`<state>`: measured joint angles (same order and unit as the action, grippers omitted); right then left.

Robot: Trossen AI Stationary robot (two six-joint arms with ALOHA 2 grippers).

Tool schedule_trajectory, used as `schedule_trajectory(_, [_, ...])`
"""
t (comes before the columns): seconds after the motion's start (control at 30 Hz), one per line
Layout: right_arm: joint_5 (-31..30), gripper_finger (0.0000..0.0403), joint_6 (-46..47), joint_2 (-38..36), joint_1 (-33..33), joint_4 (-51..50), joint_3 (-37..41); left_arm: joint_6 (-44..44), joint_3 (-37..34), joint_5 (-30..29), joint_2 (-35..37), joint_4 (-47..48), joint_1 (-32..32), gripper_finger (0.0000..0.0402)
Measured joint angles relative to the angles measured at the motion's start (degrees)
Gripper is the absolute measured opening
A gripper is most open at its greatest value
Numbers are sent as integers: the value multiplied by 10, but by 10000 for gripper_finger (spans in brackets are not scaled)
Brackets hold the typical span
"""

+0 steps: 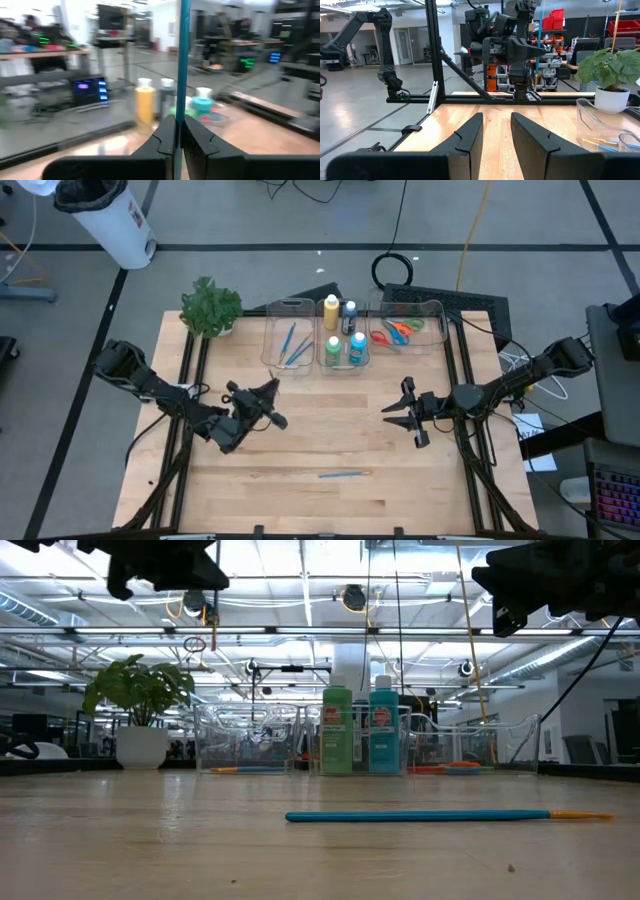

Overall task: Pick & Place Paint Supplies
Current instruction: Put the blue paint brush into the left transparent bin

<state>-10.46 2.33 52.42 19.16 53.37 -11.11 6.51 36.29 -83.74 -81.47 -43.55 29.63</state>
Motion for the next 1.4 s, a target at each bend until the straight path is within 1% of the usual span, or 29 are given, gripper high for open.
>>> schedule_trajectory(0.07, [0, 91, 0, 0, 0, 0, 0, 8, 0, 30, 0, -1, -5, 17])
schedule_trajectory(0.2, [-2, 91, -1, 0, 0, 3, 0, 9, 0, 52, 0, -26, -39, 17])
schedule_trajectory(0.3, [-3, 91, -2, 0, -1, 4, 0, -3, 1, 97, 1, -53, -87, 17])
schedule_trajectory(0.43, [-3, 91, -1, 0, -1, 4, 0, 3, 11, 185, 2, -42, -175, 17])
schedule_trajectory(0.53, [-3, 91, -2, 0, -1, 4, 0, 51, 19, 250, 2, 9, -245, 17])
schedule_trajectory(0.63, [-3, 91, -3, 0, -1, 3, 0, 114, 26, 309, 2, 90, -310, 17])
schedule_trajectory(0.73, [-3, 91, -13, 0, -1, 3, 0, 156, 28, 359, 2, 163, -368, 17])
schedule_trajectory(0.87, [-3, 91, -15, 0, -1, 3, 0, 198, 28, 428, 2, 235, -423, 17])
schedule_trajectory(0.93, [-4, 91, -19, 0, -1, 4, 0, 203, 28, 481, 2, 250, -442, 17])
schedule_trajectory(1.0, [-4, 91, -24, 0, -1, 5, 0, 212, 28, 517, -1, 255, -455, 22])
schedule_trajectory(1.07, [-4, 91, -30, 0, -1, 8, 0, 217, 28, 532, -2, 259, -460, 37])
schedule_trajectory(1.13, [-4, 91, -30, 0, -1, 8, 0, 217, 28, 537, -2, 259, -461, 62])
schedule_trajectory(1.33, [-3, 91, -26, 0, -1, 7, 0, 210, 29, 539, -2, 264, -460, 171])
schedule_trajectory(1.4, [-3, 91, -26, 0, -1, 7, 0, 204, 29, 553, -2, 265, -460, 205])
